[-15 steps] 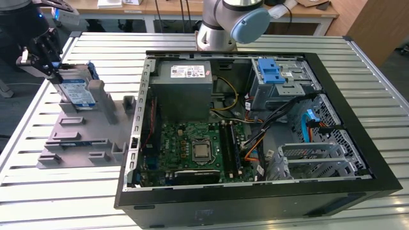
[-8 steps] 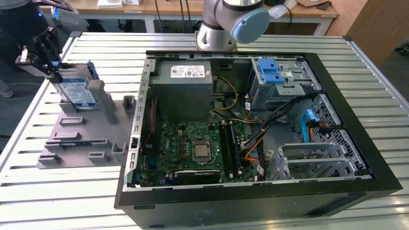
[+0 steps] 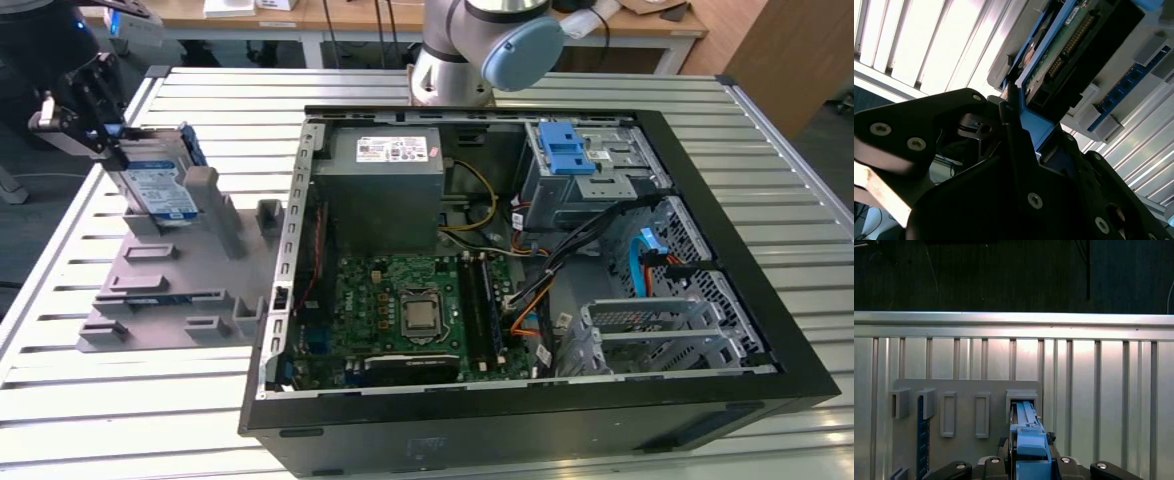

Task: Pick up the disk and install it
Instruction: 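Pick up the disk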

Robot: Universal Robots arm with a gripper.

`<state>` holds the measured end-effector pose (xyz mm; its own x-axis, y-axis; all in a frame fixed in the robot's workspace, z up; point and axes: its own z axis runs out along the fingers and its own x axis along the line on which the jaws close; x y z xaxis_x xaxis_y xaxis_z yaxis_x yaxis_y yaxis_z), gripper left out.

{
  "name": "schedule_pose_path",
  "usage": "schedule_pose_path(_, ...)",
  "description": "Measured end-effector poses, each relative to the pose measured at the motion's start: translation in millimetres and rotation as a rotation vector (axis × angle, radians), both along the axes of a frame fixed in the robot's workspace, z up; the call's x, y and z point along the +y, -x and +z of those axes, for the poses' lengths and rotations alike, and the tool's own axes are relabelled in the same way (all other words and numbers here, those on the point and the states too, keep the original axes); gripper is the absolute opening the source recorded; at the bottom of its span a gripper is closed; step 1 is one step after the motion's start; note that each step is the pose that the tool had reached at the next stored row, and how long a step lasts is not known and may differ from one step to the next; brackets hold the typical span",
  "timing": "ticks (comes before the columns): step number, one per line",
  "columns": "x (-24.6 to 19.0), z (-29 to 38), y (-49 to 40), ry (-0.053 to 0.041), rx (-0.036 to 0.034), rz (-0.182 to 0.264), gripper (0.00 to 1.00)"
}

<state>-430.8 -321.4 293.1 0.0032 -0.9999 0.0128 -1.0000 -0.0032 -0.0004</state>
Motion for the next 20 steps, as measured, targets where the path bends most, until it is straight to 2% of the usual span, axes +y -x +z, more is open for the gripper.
schedule_pose_path(10, 0.0, 9.0, 0.0, 0.0, 0.0, 0.0, 0.37)
schedule_pose_path(20, 0.0, 22.5, 0.0, 0.0, 0.0, 0.0, 0.37)
